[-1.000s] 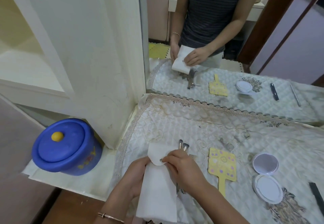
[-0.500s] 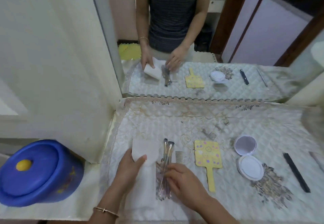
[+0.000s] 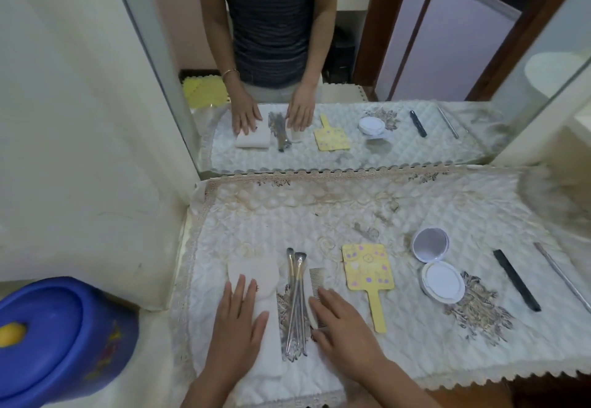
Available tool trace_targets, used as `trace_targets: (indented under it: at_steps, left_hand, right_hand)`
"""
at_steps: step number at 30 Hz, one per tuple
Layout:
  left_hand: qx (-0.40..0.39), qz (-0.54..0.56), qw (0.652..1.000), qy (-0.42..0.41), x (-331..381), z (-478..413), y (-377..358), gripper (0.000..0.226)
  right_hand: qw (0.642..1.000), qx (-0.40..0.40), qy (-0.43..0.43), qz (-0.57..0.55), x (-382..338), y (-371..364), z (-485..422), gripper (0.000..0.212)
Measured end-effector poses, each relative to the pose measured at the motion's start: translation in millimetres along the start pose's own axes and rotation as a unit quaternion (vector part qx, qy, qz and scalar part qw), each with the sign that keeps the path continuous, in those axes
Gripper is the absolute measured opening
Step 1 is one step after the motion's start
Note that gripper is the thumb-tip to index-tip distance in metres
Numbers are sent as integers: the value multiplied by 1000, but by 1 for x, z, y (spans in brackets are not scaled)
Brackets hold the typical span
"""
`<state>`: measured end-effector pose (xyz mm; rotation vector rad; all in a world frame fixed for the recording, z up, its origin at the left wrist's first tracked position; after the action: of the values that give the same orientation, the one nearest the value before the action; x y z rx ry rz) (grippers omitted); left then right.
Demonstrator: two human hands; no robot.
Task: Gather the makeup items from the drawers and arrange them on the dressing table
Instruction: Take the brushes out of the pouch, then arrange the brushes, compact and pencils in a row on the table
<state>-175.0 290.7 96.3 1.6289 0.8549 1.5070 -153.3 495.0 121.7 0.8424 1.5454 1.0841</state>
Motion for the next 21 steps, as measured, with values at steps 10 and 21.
trace_targets:
  at_steps: [10,21]
  left_hand:
    - [17,15,998,54,19,-3,13,84]
    - [-77,111,983,-121,139,-21,-25,38]
  right_hand:
    - [998,20,-46,-41,11,16,10,40]
    - [963,112,-220,-106,121,81,74,42]
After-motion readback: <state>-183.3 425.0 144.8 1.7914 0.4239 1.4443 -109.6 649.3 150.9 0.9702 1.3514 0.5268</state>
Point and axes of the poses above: each hand's wrist, its own z-axis away from the middle knuckle, its own y-axis out of the back of the hand, x = y × z, the point moved 3 cm from there along -z, towards the middle knuckle, and after that the axes turned 7 degrees about x, right-handed, at the moved point
